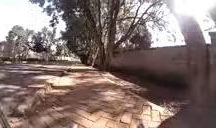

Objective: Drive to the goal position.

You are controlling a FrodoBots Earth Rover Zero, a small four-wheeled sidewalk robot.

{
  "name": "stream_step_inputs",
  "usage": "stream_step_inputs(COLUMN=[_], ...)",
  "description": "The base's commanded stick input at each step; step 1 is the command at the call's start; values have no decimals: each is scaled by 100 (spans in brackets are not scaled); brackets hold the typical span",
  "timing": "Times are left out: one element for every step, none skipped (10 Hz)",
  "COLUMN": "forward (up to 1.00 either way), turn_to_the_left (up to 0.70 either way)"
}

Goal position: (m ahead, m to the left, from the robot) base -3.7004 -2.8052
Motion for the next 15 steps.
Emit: stream_step_inputs(forward=[0,0,0,0,0,0,0,0,0,0,0,0,0,0,0], turn_to_the_left=[-100,-100,-100,-100,-100,-100,-100,-100,-100,-100,-100,-100,-100,-100,-100])
